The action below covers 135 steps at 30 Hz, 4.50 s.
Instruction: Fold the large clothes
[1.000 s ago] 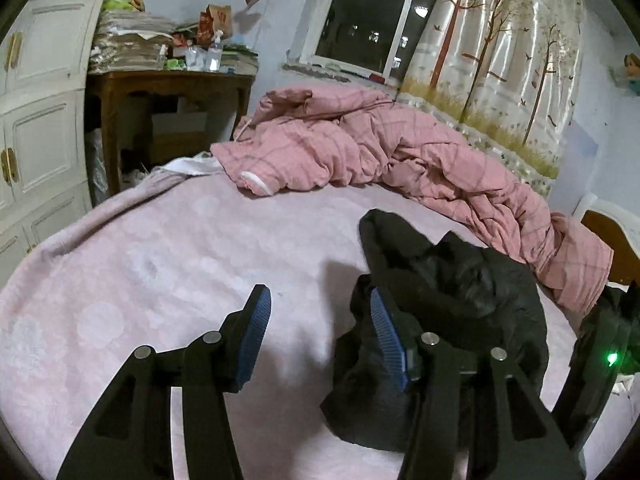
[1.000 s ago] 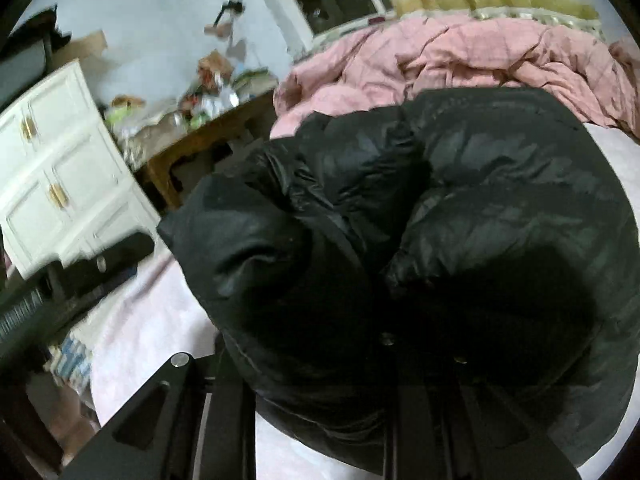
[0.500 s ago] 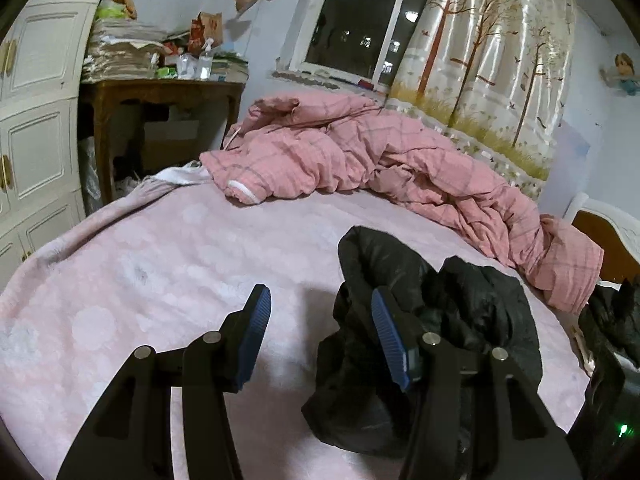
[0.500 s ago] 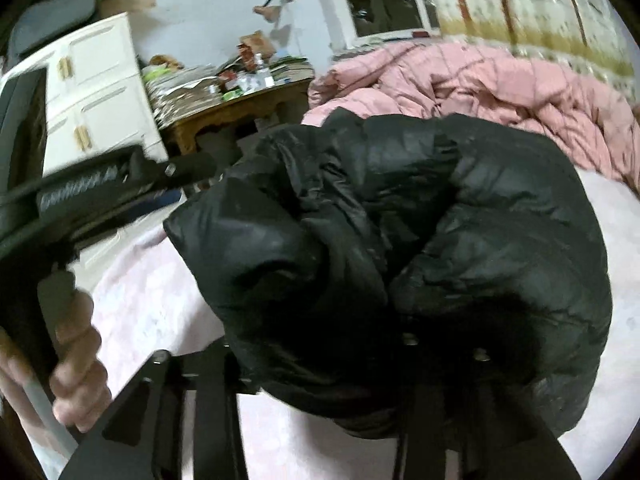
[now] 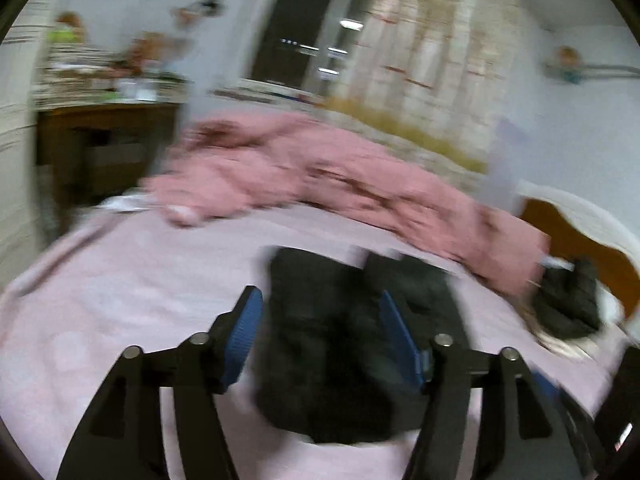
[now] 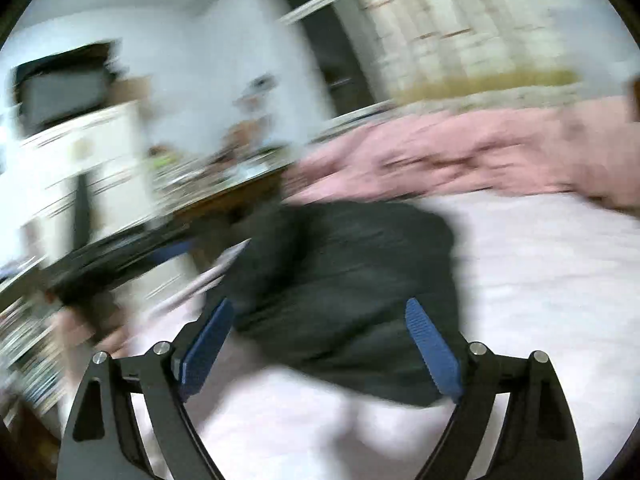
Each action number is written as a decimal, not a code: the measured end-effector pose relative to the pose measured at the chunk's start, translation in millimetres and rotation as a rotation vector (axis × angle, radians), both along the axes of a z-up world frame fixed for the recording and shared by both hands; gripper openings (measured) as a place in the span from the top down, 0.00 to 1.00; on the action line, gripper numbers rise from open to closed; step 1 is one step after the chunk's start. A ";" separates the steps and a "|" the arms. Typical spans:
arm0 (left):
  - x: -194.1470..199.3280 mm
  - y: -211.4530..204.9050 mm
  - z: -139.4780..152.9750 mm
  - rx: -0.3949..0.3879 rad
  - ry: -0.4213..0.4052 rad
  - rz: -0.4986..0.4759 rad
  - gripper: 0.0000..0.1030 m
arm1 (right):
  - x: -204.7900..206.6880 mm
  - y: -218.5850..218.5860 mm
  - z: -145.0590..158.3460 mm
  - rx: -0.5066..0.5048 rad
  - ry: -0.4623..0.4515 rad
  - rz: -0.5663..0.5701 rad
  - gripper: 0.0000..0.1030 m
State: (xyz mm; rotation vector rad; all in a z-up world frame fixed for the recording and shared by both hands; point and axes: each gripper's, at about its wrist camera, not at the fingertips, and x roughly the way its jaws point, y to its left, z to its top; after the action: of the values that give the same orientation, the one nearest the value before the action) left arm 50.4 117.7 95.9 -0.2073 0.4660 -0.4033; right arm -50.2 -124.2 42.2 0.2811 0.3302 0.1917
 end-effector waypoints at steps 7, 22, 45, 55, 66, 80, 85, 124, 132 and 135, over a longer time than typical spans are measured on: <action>20.7 -49.0 -17.0 0.012 0.088 -0.011 0.22 | 63.2 -25.5 -6.0 -0.042 0.120 -0.038 0.85; 106.8 17.3 -88.2 -0.172 0.328 0.126 0.82 | 130.4 -28.3 -13.7 0.024 0.223 0.031 0.45; 105.9 10.3 -149.3 -0.233 0.486 0.027 0.32 | 199.4 -52.0 -122.6 0.574 0.515 0.401 0.14; 71.5 -48.9 -83.2 -0.192 0.322 -0.185 0.81 | 148.9 -96.3 -61.4 0.558 0.252 0.403 0.53; 12.2 -233.7 -6.4 -0.003 0.114 -0.390 0.82 | 28.5 -244.8 27.2 0.334 0.037 0.155 0.53; 6.2 -420.5 -100.7 0.220 0.197 -0.509 0.78 | -36.1 -419.0 -71.9 0.408 0.257 -0.152 0.48; 10.2 -433.3 -106.7 0.254 0.188 -0.489 0.72 | -35.6 -426.0 -82.6 0.382 0.261 -0.152 0.44; 6.3 -394.4 -44.1 -0.105 0.257 -0.676 0.82 | -97.6 -382.1 3.4 0.081 -0.135 -0.133 0.54; 4.1 -463.1 60.1 -0.103 0.056 -0.715 0.82 | -105.9 -420.2 115.1 -0.059 -0.261 -0.285 0.54; 10.5 -510.1 109.1 -0.127 -0.040 -0.737 0.82 | -101.7 -458.6 152.0 -0.069 -0.329 -0.305 0.55</action>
State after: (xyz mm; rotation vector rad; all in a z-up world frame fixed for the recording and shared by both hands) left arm 60.8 -392.5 205.1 -0.1441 0.4683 -1.1586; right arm -151.9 -582.8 194.2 0.2235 -0.0344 -0.0747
